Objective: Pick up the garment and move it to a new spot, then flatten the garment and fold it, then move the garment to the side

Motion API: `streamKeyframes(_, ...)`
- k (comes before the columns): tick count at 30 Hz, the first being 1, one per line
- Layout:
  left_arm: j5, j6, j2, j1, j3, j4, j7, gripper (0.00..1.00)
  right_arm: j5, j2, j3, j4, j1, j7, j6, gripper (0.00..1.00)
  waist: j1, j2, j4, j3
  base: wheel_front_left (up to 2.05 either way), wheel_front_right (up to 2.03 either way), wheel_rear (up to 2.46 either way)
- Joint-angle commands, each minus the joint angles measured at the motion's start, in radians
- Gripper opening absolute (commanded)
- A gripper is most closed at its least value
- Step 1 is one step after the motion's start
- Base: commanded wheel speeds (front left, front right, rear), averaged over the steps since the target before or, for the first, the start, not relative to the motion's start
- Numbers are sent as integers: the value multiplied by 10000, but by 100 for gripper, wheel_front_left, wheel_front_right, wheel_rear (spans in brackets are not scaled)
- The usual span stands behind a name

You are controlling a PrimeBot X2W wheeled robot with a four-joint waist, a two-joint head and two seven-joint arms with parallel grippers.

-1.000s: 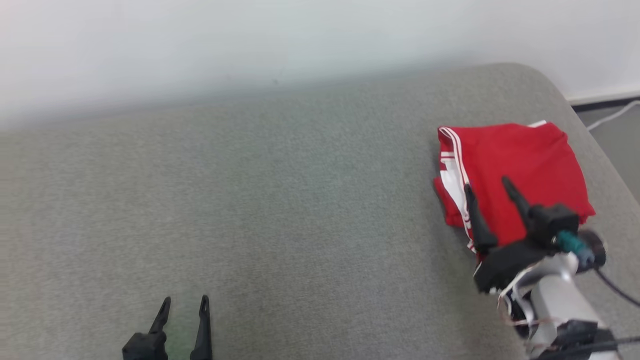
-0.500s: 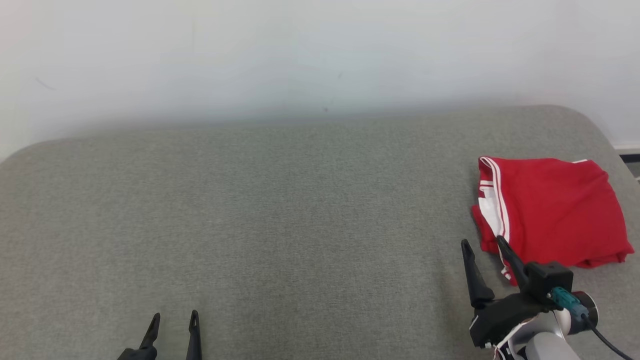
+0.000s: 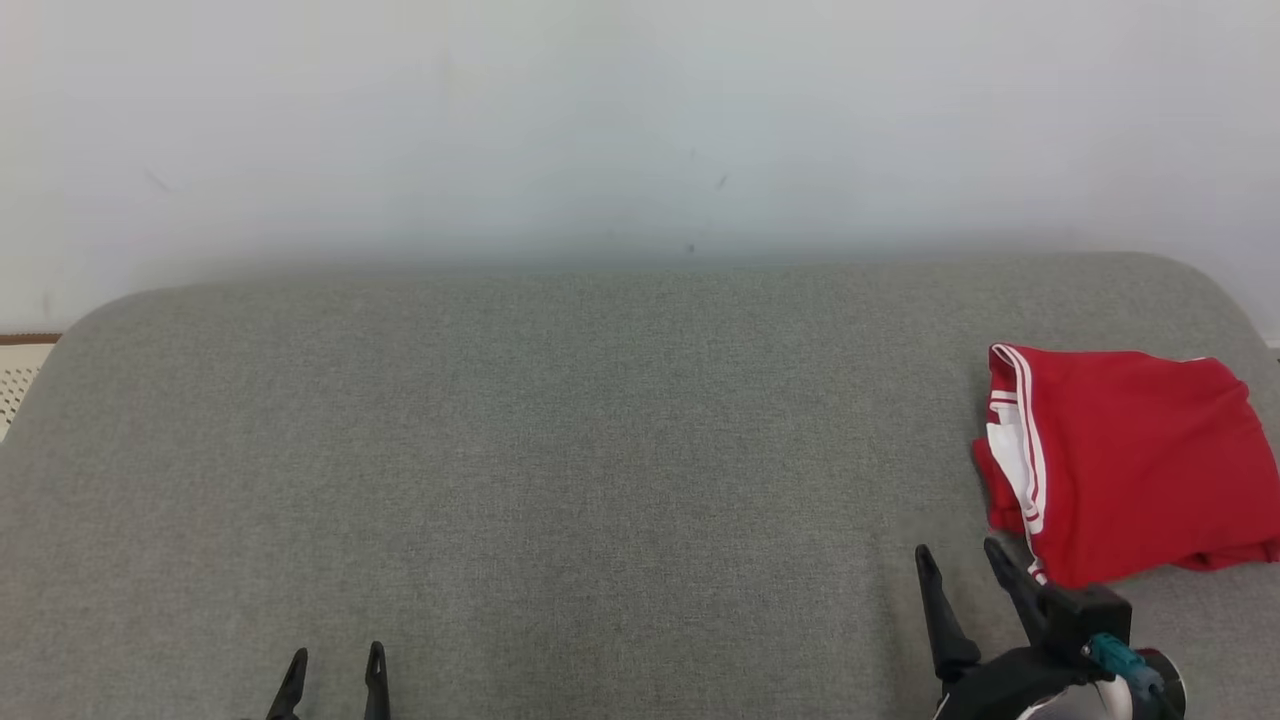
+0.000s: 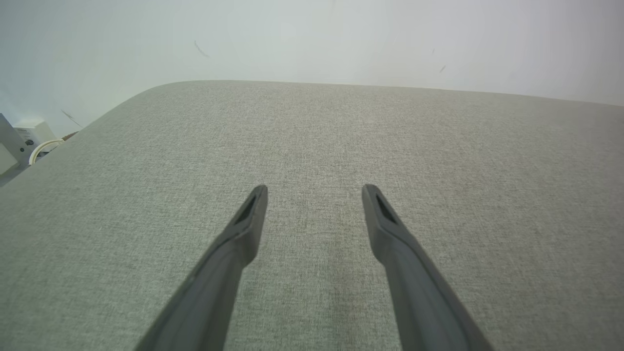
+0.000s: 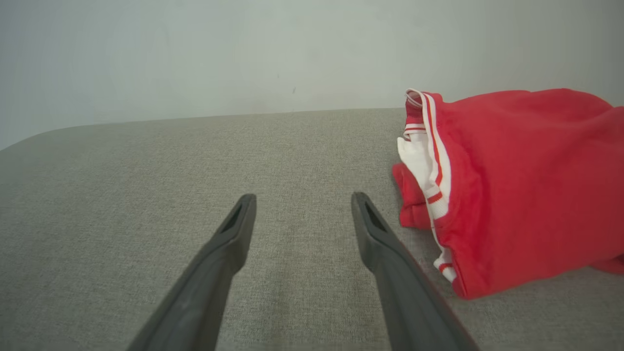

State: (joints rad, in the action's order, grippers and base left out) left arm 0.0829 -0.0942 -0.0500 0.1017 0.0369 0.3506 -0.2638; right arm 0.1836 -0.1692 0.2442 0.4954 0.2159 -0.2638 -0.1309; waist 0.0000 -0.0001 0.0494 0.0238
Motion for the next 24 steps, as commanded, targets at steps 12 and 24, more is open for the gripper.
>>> streamKeyframes(12, -58, -30, -15, -225, -204, -68, -5, 100, 201, 23, 195, 82, -286, 0, 7, 100, 0, 1, -26, 137, 0, 0, 0)
streamKeyframes(24, 56, -35, -15, -362, -338, -201, -5, 100, 10, 44, 107, -214, -475, 0, 7, 100, 0, 1, 8, 212, 0, 0, 0)
